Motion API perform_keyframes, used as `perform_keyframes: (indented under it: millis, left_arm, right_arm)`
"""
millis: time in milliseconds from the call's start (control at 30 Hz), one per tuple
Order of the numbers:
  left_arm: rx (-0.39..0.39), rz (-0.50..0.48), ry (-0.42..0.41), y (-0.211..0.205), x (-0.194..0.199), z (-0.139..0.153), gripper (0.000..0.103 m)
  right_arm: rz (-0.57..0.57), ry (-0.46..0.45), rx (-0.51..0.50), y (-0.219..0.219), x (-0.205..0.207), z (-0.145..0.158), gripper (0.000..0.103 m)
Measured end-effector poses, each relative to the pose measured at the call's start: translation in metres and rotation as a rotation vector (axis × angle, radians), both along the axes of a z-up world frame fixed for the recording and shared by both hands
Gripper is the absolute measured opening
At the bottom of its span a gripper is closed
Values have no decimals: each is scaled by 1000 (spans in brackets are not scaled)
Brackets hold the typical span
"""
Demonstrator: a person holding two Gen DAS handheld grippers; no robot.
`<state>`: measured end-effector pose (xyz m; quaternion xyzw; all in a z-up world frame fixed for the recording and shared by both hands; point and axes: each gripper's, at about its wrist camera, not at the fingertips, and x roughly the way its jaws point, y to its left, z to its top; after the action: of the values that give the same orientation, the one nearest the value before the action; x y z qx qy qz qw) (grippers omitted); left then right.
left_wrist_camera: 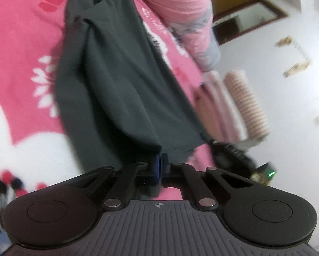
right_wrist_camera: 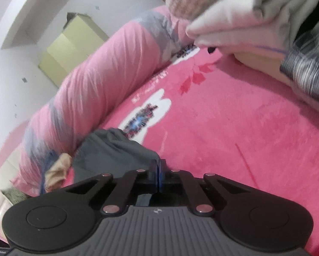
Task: Fold clothes
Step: 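Grasp the shorts' hem end with both tools and fold it toward the waistband, then open both tools to release the folded shorts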
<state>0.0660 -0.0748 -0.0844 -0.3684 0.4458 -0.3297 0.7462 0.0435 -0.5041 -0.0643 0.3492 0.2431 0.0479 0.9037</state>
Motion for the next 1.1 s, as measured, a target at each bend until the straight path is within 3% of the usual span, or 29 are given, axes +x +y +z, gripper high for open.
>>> perform_keyframes:
  millis: [200, 367, 500, 567, 633, 667, 733, 900, 1100]
  left_arm:
    - [-84, 4, 125, 15, 0, -6, 0]
    - [-100, 12, 169, 18, -1, -21, 0]
    - [-31, 7, 194, 18, -8, -39, 0]
    - [12, -5, 178, 19, -13, -42, 1]
    - [27, -34, 154, 21, -17, -41, 12]
    - [15, -40, 144, 24, -19, -39, 25]
    - [-5, -34, 115, 34, -22, -35, 33]
    - [63, 30, 11, 48, -26, -28, 52]
    - [57, 24, -4, 42, -26, -38, 52]
  right_arm:
    - [10, 29, 112, -9, -6, 5, 1]
    - [-1, 84, 147, -14, -4, -9, 1]
    - [-12, 155, 172, -20, -1, -35, 1]
    - [-15, 145, 244, -28, -4, -44, 5]
    - [-33, 128, 267, -38, -8, -44, 13]
    - [-44, 113, 249, -41, -10, -40, 22]
    - [-51, 91, 217, -46, -12, -33, 40]
    - [44, 152, 160, -44, 10, -30, 49]
    - [161, 199, 101, -29, 26, -29, 48]
